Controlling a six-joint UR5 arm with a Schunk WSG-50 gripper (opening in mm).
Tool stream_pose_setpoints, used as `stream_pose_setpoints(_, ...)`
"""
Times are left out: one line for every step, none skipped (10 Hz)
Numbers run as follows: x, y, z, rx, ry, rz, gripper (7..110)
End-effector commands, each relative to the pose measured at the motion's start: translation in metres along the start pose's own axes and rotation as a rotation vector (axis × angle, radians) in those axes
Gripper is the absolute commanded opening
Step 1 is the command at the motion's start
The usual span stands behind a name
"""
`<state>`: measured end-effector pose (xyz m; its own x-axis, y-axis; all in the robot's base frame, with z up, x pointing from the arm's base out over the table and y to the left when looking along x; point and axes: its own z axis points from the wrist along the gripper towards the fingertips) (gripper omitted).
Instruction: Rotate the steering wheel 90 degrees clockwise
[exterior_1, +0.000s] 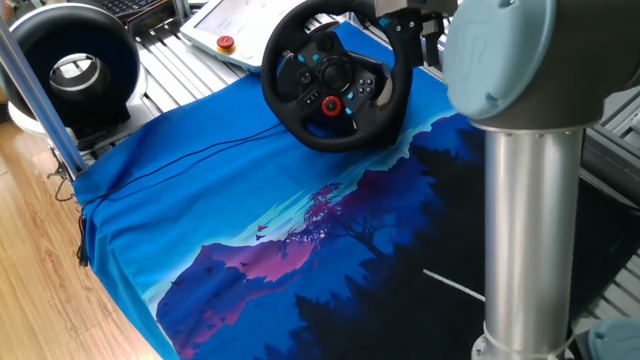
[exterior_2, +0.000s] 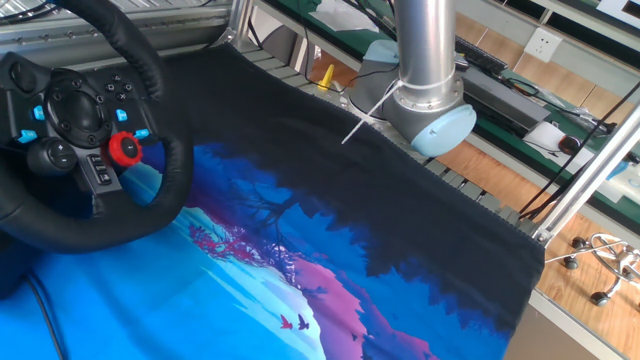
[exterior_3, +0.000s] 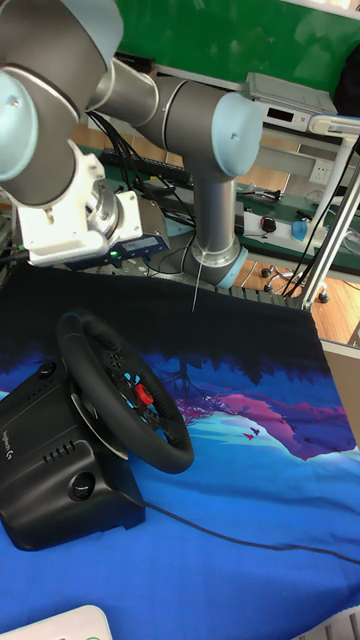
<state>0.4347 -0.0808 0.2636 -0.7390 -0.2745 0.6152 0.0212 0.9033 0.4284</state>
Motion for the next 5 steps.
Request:
stream_pose_setpoints(0.005, 0.0, -0.014, 0.001, 0.031, 0.024, 44)
stream_pose_setpoints(0.017, -0.003, -0.015, -0.002, 0.091, 0.06, 44)
stream_pose_setpoints(0.028, -0.009, -0.016, -0.002, 0.153, 0.074, 44)
stream_pose_setpoints(0.033, -0.015, -0.016, 0.008, 0.18, 0.075, 44)
stream_pose_setpoints(0.037, -0.018, -0.017, 0.022, 0.197, 0.075, 44)
